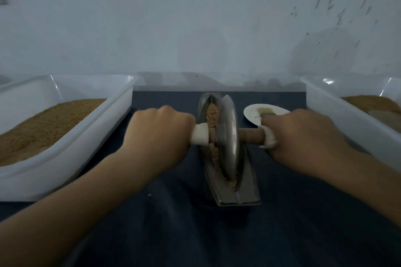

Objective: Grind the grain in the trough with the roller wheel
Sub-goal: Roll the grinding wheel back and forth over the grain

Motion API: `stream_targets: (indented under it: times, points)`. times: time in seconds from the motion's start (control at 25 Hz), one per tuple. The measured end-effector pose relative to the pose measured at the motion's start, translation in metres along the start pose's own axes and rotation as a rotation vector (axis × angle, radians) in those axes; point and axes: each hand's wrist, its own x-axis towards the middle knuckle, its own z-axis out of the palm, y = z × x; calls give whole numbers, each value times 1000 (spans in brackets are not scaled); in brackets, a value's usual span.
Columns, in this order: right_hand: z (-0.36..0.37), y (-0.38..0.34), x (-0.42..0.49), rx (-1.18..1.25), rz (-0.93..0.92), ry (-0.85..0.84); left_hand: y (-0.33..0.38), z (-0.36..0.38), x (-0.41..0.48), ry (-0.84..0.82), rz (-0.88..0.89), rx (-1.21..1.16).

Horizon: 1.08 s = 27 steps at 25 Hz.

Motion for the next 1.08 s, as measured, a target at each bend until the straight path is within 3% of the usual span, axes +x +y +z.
stream_targets:
  times: [0.08, 0.2, 0.32, 0.4, 0.56, 0.64, 0.76, 0.88, 0.96, 1.08]
  points:
    - [3, -1, 4, -7, 14, -56, 2, -1, 6, -23, -39, 27]
    - [24, -14, 41, -16, 215, -304, 8, 23, 42, -187, -149, 41]
    - [30, -16, 76, 28, 218, -414, 2, 37, 66, -296, -223, -39]
    - [21, -12, 67, -14, 140, -386, 2, 34, 47, -231, -222, -57]
    - [-10, -10, 14, -40, -45, -84, -1, 14, -5, 7, -3, -78]
    - [-8, -8, 12, -36, -37, -126, -3, 11, 0, -12, -15, -78]
    - [15, -15, 48, -36, 104, -287, 8, 26, 30, -167, -171, -46]
    - [22, -16, 88, -27, 111, -389, 3, 38, 56, -346, -291, -164]
    - [17, -11, 80, -24, 56, -395, -1, 36, 43, -296, -251, -148]
    - [0, -9, 21, -77, -9, -175, 4, 22, 9, -38, -17, -44]
